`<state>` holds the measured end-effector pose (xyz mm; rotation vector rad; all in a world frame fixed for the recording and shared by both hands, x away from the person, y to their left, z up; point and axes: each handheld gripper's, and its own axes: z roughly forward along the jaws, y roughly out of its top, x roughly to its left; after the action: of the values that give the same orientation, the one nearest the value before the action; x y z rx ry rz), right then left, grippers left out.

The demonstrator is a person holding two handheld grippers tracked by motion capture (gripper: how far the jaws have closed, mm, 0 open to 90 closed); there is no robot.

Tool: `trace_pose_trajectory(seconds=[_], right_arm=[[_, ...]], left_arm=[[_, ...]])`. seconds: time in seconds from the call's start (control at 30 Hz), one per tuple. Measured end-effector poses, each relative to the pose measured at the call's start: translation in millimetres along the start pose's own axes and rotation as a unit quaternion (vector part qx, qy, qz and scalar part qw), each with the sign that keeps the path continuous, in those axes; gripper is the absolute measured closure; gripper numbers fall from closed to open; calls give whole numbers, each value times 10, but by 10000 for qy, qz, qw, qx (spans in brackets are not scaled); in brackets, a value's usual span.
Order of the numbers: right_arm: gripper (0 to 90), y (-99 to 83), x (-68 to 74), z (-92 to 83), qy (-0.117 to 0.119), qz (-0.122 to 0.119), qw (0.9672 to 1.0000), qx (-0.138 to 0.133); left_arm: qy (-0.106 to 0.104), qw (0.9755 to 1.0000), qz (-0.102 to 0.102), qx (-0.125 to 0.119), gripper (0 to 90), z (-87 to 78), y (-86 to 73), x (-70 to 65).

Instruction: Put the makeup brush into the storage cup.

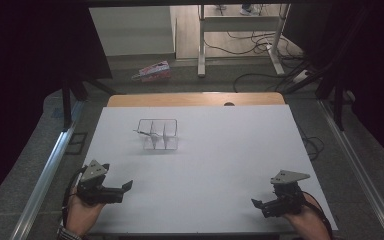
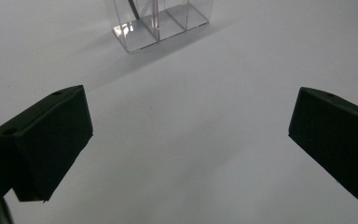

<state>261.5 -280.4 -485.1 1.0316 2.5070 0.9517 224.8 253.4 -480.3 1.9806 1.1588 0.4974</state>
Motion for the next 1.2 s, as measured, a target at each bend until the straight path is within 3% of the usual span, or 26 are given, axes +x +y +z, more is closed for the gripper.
trace_pose_trajectory(seconds=[1.2], right_arm=[[0, -8, -7, -2, -11, 41, 10000, 35]], left_arm=[[308, 9994, 71, 167, 0, -306, -309, -69]])
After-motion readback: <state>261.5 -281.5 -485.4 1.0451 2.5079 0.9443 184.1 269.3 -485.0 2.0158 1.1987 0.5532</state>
